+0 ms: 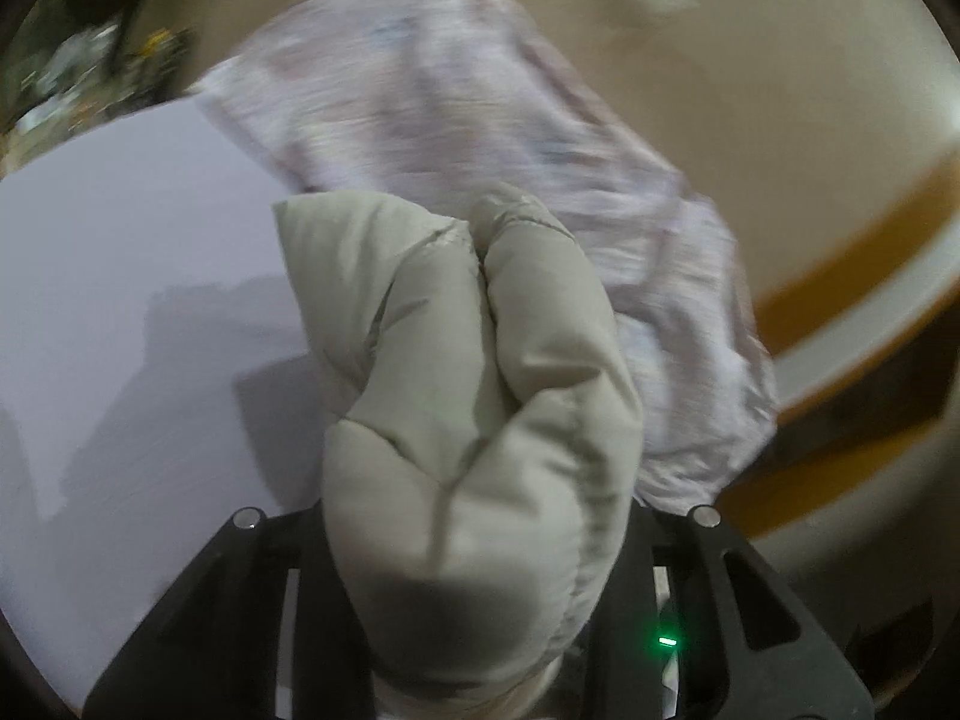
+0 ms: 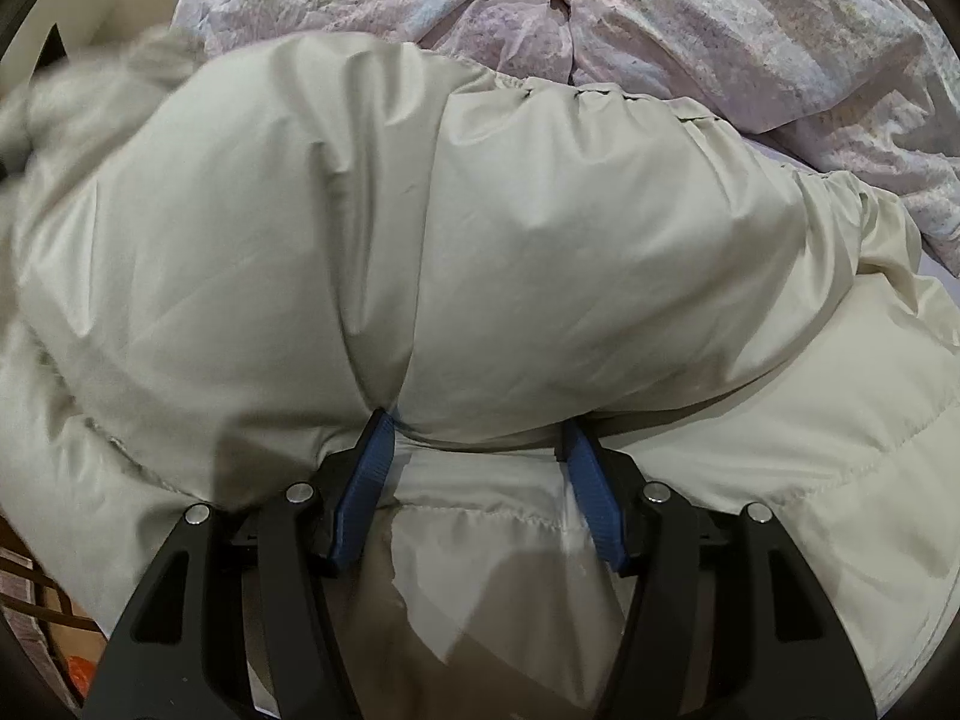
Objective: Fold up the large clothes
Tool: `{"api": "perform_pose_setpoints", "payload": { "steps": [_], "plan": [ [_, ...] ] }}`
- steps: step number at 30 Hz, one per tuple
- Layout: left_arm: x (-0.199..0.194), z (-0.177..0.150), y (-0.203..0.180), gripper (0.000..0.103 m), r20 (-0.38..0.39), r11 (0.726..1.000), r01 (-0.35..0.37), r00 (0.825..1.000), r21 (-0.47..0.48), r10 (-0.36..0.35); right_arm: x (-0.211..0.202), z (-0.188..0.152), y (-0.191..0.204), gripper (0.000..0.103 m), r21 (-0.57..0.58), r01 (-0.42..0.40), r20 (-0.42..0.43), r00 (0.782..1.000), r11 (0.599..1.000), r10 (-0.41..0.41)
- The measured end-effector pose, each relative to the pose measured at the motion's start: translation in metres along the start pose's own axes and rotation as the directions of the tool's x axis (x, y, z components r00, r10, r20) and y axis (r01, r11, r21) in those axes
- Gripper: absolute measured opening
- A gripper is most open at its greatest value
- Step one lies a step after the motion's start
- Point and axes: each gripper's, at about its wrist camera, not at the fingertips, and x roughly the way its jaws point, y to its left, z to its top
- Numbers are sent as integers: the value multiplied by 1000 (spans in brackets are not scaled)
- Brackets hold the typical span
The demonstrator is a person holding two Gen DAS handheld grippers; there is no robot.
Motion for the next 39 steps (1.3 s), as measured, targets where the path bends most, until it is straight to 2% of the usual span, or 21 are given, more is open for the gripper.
{"api": "perform_pose_setpoints", "payload": {
  "steps": [6,9,14,17,23,28,32,36,39],
  "plan": [
    [12,-12,-68,30,-57,982,151,988,112,-145,-1,3,-6,60,10,-31,-8,999,999,31],
    [25,-20,-95,31,-98,970,199,978,140,-187,-2,7,-11,60,11,-54,-16,998,998,54],
    [40,-37,-132,35,-125,955,205,975,214,-181,-16,13,-29,60,26,-94,-46,994,995,96],
    [48,-44,-149,37,-137,945,209,974,252,-178,-44,8,-48,60,51,-113,-6,994,992,113],
    [65,-67,-176,41,-176,931,225,968,289,-179,-96,-24,-101,60,106,-47,85,996,993,38],
    [83,-89,-196,44,-225,918,243,958,312,-178,-108,-59,-150,60,242,6,61,998,970,-21],
    [105,-109,-213,47,-285,905,267,943,331,-174,-113,-72,-171,60,306,-3,57,998,952,-15],
    [129,-140,-231,51,-359,878,291,921,381,-149,-123,-82,-177,60,341,23,60,997,940,-46],
    [150,-165,-243,57,-432,861,306,895,407,-115,-125,-86,-186,60,360,39,56,996,932,-63]
  ]
}}
